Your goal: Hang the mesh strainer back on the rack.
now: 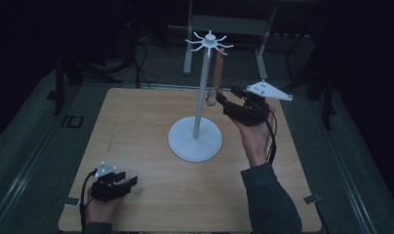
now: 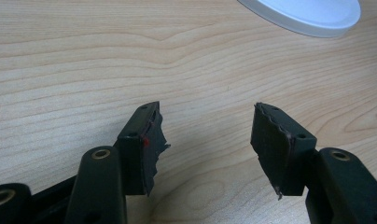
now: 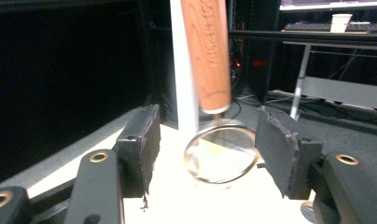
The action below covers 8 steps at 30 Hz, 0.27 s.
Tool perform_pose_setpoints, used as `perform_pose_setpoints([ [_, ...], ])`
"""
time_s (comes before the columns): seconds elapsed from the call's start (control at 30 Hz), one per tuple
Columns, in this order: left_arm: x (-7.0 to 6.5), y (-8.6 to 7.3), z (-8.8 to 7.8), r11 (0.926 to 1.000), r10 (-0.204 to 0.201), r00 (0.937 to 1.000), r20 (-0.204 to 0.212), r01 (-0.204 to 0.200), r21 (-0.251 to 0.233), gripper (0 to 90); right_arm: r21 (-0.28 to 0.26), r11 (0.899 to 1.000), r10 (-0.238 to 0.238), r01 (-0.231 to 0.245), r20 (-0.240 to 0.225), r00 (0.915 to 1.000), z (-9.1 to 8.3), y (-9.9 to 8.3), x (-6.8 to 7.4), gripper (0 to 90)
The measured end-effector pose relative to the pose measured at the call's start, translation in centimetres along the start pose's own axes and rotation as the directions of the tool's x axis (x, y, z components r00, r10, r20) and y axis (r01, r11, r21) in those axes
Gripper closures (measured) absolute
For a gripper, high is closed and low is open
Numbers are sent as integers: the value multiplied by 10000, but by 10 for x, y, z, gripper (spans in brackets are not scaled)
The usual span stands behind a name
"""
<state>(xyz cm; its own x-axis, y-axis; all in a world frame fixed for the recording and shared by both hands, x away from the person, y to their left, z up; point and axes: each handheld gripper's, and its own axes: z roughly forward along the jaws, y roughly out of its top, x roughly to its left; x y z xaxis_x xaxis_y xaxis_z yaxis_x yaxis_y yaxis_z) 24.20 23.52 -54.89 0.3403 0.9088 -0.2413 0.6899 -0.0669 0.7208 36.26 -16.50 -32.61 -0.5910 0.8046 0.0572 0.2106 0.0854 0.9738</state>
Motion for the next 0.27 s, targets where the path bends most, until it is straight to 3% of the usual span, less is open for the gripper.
perform_pose_setpoints([
  [0.27,0,0,0,10000,-19,10000,-8,19,11,435,537,9977,-412,404,139,9991,-1,-12,-2,369],
])
